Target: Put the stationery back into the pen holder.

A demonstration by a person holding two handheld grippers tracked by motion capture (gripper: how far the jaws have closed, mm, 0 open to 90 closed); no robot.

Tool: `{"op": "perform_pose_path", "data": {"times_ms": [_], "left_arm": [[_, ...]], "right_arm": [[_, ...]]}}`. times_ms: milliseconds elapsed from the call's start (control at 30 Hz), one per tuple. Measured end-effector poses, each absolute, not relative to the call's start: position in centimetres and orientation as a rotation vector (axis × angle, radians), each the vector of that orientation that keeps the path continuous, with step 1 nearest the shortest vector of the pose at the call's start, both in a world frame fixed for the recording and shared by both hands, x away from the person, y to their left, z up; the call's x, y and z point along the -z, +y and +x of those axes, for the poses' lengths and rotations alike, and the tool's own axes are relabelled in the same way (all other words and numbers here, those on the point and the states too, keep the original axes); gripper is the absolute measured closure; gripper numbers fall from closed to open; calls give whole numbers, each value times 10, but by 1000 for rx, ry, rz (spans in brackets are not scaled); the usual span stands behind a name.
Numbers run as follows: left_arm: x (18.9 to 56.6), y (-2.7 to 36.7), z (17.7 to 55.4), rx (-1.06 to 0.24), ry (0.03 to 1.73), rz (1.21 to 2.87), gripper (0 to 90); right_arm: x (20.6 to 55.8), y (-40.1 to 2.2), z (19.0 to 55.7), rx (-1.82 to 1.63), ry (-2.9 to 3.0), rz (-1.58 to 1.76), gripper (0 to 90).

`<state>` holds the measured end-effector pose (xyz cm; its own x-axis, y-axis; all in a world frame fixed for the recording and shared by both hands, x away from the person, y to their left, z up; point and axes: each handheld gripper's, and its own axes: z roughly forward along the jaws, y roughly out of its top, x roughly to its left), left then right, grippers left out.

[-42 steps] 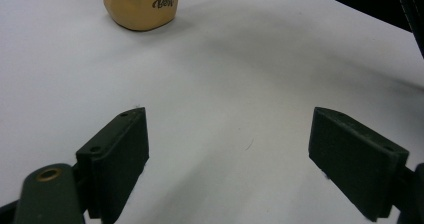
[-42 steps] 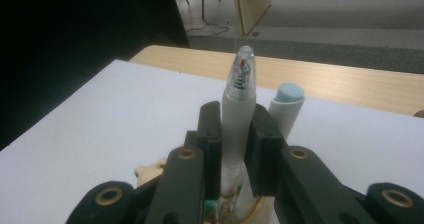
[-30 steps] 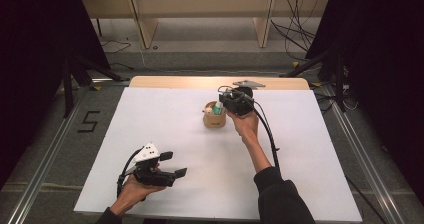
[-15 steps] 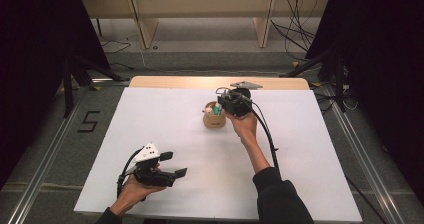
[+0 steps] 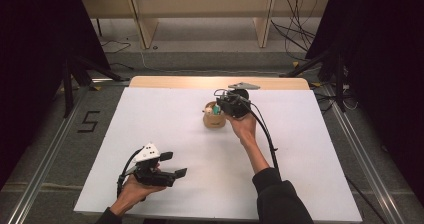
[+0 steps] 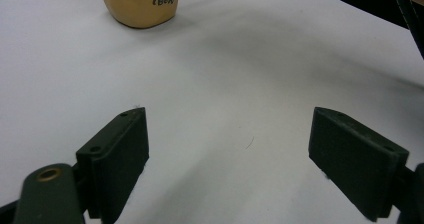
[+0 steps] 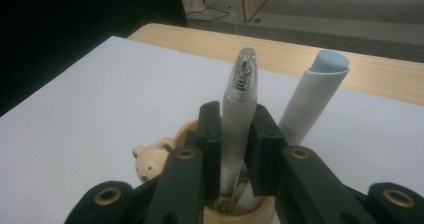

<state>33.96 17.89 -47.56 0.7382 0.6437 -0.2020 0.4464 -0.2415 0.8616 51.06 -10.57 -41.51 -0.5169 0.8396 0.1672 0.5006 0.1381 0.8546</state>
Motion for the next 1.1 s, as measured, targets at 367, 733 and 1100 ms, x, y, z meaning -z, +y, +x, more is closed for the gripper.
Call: {"op": "perform_pose_path", "data": {"times_ms": [367,733,1100], "left_arm": [[475,180,340,-239,839,1872,158],[474,180,340,-248,839,1863,158],[473,182,339,-247,844,1842,158]], "right_arm": [[409,-109,507,-1376,2066,1281,659],[393,-120,498,-1443,2043,1242,560],[385,-133,487,-1470,2021,1236,492]]}}
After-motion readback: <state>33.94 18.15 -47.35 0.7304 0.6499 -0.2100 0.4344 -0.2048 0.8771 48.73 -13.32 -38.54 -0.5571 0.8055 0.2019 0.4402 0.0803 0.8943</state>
